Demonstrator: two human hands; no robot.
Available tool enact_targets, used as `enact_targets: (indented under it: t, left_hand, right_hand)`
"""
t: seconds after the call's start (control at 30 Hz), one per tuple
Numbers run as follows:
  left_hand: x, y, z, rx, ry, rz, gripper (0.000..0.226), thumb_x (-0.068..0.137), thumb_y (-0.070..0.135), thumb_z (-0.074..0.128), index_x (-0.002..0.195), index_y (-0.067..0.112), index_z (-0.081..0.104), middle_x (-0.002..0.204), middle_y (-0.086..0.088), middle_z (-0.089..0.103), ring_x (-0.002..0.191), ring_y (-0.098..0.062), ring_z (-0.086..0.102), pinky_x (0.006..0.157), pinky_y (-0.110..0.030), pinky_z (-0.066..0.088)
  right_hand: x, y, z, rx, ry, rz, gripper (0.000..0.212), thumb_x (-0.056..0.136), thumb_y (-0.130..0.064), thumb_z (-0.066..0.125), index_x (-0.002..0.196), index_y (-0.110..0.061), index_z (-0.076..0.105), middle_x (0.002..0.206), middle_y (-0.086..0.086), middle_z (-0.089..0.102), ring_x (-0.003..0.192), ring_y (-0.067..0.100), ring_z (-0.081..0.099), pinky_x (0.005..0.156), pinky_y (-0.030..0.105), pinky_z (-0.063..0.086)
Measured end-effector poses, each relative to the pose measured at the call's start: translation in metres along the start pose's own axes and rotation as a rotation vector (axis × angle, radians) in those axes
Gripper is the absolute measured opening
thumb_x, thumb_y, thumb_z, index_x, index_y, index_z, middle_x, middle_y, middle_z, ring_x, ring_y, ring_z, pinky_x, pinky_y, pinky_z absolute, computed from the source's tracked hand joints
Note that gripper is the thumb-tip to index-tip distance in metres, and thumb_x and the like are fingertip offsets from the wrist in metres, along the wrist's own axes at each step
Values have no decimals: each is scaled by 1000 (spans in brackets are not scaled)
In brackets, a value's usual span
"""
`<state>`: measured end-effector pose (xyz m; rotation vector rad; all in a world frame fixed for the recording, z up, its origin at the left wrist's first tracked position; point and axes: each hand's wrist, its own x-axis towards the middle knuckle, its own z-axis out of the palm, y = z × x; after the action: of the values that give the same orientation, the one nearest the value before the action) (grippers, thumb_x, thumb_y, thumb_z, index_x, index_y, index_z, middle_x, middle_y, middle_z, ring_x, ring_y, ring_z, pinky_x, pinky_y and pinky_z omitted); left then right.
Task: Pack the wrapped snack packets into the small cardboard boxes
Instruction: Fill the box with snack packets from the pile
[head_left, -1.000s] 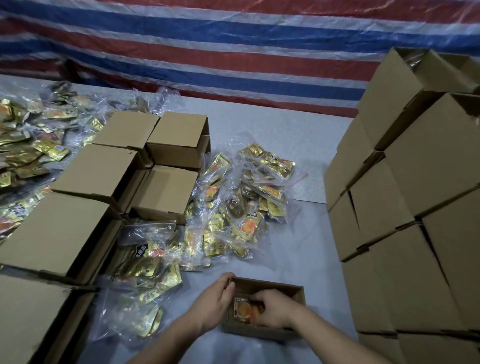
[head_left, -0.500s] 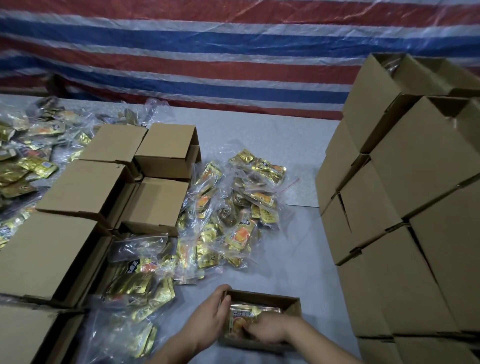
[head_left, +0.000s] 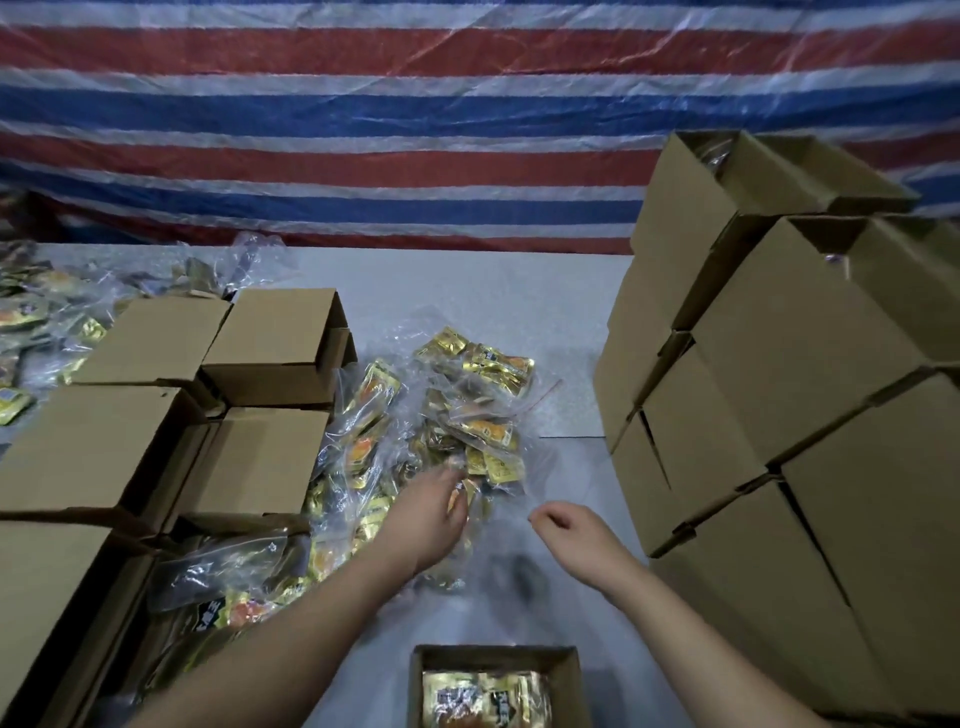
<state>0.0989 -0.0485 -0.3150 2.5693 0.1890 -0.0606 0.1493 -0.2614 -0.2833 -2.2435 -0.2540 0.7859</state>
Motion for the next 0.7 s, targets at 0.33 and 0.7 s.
enact_targets:
  t: [0.33,0.7]
  left_hand:
    - [144,-13,-15,489,-51,3,57,92,16,57,146,16,38,145,-8,46,134,-26,42,113,-40,33]
    - [201,-25,4,689,-239,38,31,96,12,53,124,23,59,126,-4,62,115,-20,55,104,-38,44]
  right_hand:
    - [67,9,-2,31,73,55,26,96,-29,52,115,-17,65,113,-4,61,96,9,56,78,19,37]
    - [95,24,-15,109,116,92,15,95,-30,55,83,-35,61,90,-19,64,78,-14,56,61,2,38]
